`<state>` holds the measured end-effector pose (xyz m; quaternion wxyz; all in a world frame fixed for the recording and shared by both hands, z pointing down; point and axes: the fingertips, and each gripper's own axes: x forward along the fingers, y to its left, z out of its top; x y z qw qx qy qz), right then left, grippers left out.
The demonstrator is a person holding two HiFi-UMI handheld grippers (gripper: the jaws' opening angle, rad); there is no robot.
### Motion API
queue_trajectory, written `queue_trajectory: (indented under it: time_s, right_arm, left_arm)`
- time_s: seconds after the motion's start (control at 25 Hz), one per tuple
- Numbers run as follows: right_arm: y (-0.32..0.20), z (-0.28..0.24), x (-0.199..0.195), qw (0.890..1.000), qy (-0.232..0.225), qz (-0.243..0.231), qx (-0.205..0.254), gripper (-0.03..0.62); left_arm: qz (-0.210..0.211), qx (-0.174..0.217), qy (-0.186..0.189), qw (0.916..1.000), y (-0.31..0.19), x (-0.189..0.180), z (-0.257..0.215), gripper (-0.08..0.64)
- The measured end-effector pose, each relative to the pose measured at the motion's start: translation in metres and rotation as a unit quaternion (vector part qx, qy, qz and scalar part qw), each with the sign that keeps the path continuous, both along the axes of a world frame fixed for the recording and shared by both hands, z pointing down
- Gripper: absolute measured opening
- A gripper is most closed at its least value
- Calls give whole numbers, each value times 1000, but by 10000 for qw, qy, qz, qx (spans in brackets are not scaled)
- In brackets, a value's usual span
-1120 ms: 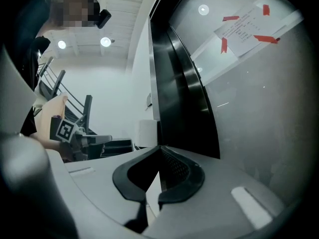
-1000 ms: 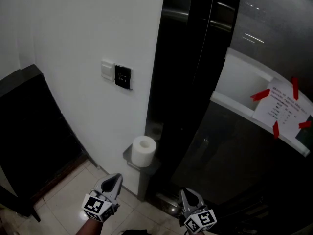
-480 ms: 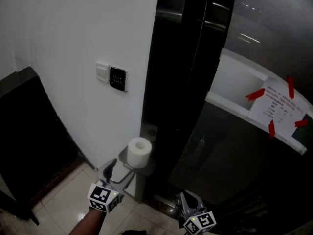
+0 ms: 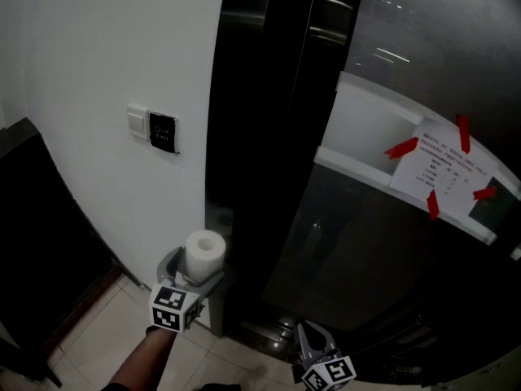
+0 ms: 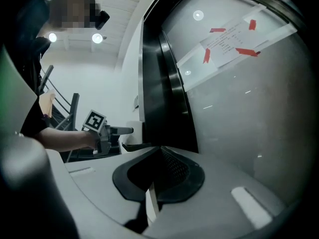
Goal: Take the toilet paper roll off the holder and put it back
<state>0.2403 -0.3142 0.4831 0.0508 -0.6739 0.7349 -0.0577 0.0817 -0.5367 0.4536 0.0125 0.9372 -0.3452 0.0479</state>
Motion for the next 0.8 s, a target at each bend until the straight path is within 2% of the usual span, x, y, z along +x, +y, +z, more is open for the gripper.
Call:
queue_trajectory:
  time_s: [0.12, 0.36, 0.64, 0.8]
  right_arm:
    - [5, 2, 5, 10000, -2, 79, -22, 14]
    - [12, -4, 13, 9998, -28, 218, 23, 14]
    - [12, -2, 12, 9998, -32, 196, 22, 14]
    - [8, -3, 9, 9999, -26, 104, 43, 14]
  left_arm:
    - [21, 110, -200, 9997, -7, 11, 0, 480]
    - [-134, 229, -288, 9992, -18, 18, 0, 471]
    - [-29, 127, -121, 9998, -13, 14, -3, 456]
    - [70, 281, 258, 9992, 0, 3, -20, 456]
